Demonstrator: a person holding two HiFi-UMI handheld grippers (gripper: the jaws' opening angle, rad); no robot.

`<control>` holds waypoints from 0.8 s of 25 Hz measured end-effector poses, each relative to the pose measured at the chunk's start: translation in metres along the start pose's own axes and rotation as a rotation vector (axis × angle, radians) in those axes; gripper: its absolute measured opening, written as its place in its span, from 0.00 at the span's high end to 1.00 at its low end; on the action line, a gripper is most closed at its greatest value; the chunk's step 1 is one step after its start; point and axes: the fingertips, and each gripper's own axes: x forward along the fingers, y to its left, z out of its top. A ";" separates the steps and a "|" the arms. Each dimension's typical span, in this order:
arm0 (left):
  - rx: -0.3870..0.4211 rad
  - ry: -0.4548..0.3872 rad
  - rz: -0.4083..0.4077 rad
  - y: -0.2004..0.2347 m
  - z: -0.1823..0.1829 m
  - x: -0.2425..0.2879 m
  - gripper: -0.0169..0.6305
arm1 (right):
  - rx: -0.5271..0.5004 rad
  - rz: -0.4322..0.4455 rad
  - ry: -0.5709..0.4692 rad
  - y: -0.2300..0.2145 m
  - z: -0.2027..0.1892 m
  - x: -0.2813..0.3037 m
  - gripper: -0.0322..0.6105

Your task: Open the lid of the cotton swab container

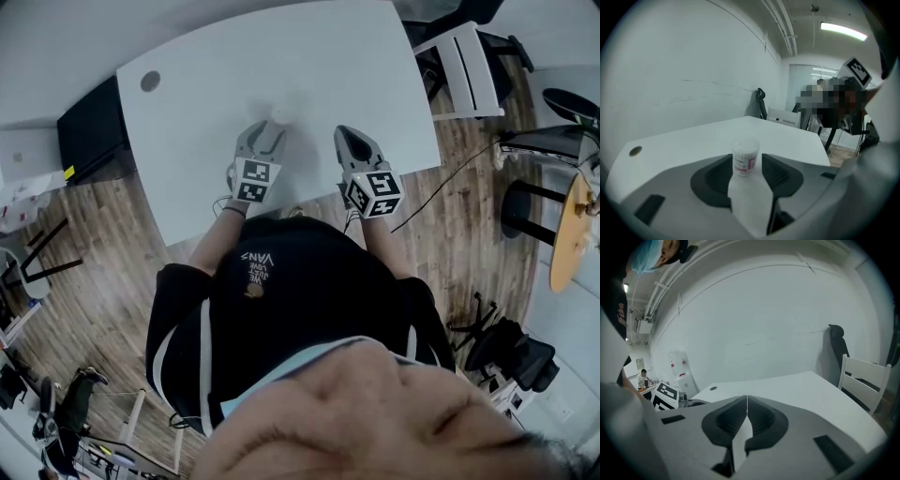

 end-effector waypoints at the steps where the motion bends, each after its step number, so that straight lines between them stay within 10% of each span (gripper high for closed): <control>1: 0.003 0.004 -0.001 -0.001 -0.001 0.003 0.70 | 0.002 -0.001 0.003 -0.002 -0.001 0.000 0.93; 20: 0.040 0.075 0.000 0.005 -0.013 0.046 0.58 | 0.036 -0.059 0.033 -0.019 -0.013 -0.004 0.93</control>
